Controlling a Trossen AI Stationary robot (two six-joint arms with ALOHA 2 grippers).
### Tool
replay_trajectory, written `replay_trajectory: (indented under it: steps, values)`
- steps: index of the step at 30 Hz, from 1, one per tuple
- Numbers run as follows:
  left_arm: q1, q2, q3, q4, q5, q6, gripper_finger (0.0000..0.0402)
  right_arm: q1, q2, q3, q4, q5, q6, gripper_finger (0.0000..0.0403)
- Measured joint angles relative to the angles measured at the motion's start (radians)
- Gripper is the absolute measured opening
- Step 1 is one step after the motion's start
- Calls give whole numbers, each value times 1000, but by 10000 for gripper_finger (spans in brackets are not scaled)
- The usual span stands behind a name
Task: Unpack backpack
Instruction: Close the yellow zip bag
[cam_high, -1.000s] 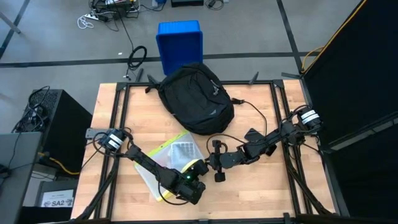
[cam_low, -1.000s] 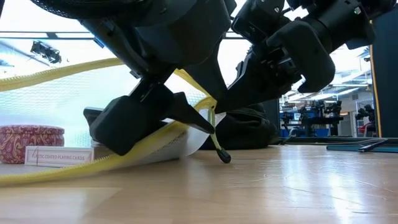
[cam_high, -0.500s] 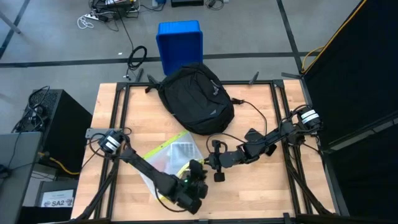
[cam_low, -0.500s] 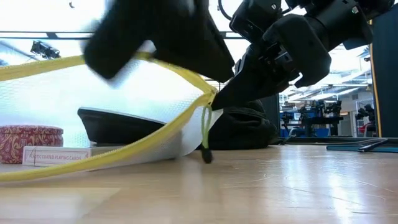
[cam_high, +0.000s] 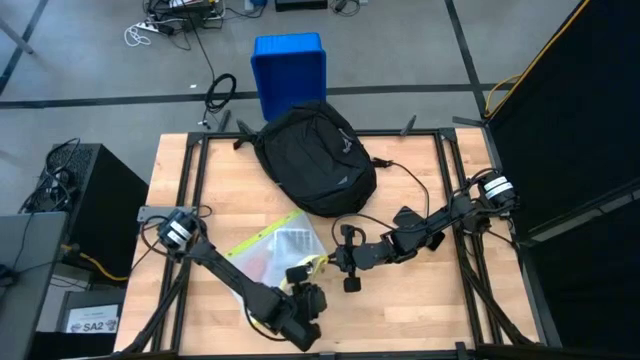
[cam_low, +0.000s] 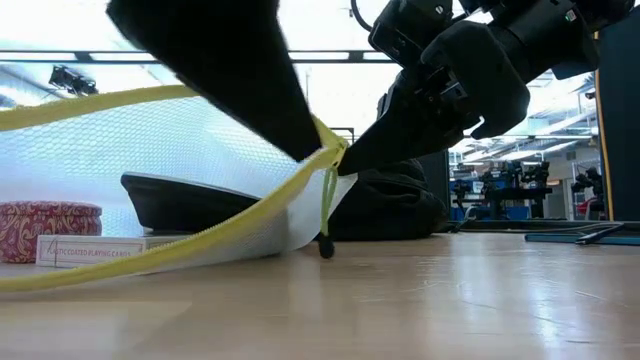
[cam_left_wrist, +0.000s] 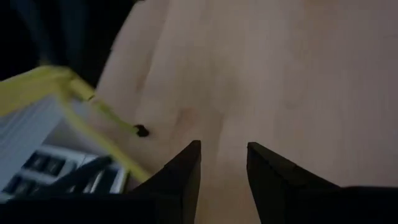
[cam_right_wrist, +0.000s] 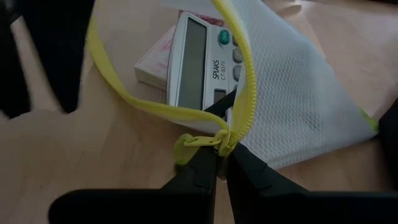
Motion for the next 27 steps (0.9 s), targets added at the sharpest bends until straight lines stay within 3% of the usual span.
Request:
replay_trajectory:
  steps: [6,11,18,27]
  values:
    - [-110,-6,0,-143,-195,-241,103,0,0,0,2,1,3,0]
    - [-173,-4,0,-80,-283,-436,103,0,0,0,14,32,47,0]
    - [-151,79,0,192,-367,-454,82,0,0,0,32,69,99,0]
    - [-66,129,1,298,-406,-415,42,12,0,0,60,70,103,0]
